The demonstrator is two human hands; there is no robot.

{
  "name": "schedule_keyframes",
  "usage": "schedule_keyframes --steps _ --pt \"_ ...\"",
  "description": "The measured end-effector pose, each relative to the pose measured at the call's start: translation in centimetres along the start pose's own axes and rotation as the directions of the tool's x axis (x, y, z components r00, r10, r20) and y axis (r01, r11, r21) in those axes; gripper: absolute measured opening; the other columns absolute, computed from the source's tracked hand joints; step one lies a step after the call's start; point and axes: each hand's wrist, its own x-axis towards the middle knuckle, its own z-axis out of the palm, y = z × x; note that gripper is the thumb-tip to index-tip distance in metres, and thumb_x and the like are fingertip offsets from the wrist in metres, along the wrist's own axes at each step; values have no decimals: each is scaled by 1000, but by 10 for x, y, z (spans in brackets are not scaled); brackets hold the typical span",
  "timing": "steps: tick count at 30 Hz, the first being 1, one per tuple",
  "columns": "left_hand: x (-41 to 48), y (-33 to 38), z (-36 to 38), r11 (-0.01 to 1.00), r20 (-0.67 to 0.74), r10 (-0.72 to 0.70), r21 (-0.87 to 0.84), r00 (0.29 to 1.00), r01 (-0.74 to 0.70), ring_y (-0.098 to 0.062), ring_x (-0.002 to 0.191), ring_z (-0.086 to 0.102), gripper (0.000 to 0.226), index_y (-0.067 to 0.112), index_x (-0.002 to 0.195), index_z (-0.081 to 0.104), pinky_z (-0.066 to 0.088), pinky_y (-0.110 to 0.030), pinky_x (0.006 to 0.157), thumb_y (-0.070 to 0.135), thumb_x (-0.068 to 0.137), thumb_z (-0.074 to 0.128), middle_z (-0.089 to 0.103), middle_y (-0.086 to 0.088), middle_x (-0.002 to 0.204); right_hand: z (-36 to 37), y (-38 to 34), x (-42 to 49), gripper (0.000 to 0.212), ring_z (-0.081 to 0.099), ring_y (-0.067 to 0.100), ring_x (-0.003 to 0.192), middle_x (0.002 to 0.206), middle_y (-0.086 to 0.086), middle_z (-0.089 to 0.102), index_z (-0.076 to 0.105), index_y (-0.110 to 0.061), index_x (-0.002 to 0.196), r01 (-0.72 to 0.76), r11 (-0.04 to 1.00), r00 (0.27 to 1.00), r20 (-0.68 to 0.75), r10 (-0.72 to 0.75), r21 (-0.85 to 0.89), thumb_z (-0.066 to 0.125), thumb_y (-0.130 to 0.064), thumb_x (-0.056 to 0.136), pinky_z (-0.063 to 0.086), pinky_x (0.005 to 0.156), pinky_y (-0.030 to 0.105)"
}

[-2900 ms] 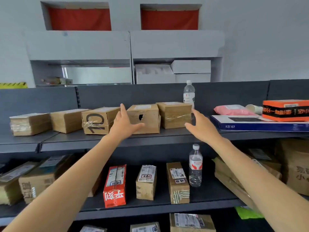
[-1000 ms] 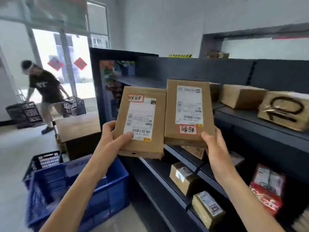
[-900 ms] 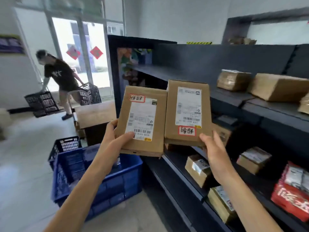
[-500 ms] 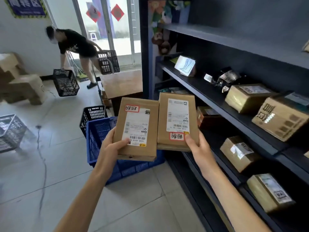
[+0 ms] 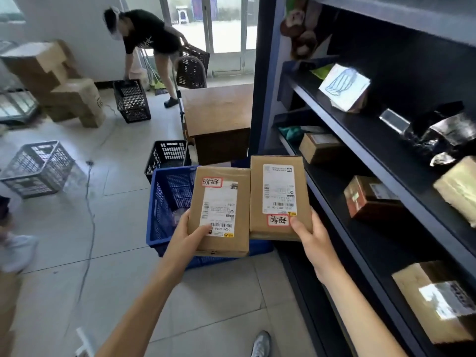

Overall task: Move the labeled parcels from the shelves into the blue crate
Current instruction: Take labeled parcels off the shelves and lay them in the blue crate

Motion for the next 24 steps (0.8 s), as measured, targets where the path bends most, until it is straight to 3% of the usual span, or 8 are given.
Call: schedule_keyframes --steps 6,10,13,20,24 --pt "70 -19 12 989 -110 -128 -82 986 119 -17 110 63 49 29 139 42 54 -31 82 23 94 62 63 4 124 1 15 89 52 53 -12 113 126 -25 60 39 -41 143 -69 994 983 163 81 -80 57 -38 95 42 91 14" --pt "111 -35 14 975 -160 -202 -130 966 183 -20 113 63 51 27 140 44 53 -33 82 20 93 63 65 2 124 10 29 135 44 53 -18 109 123 -28 61 43 -44 137 -132 983 963 221 157 -124 57 -35 96 40 87 8" --pt "148 -42 14 965 -191 -247 -138 950 223 -19 110 63 52 25 141 44 53 -32 80 17 93 62 65 1 124 17 44 171 42 54 -16 109 119 -31 62 44 -46 133 -195 967 939 253 232 -161 58 -36 95 39 95 14" --pt "265 -74 23 928 -184 -363 -163 913 336 -14 106 62 49 26 138 43 52 -27 74 15 93 61 63 4 121 36 90 275 42 50 -23 106 122 -31 60 42 -47 133 -346 910 886 239 397 -229 58 -38 95 38 95 14" --pt "341 -90 33 893 -159 -442 -171 883 416 -11 102 61 47 27 133 43 49 -25 70 14 92 63 62 1 122 42 119 344 55 50 -12 117 129 -27 58 38 -42 143 -438 864 849 201 488 -248 59 -43 92 38 96 18"
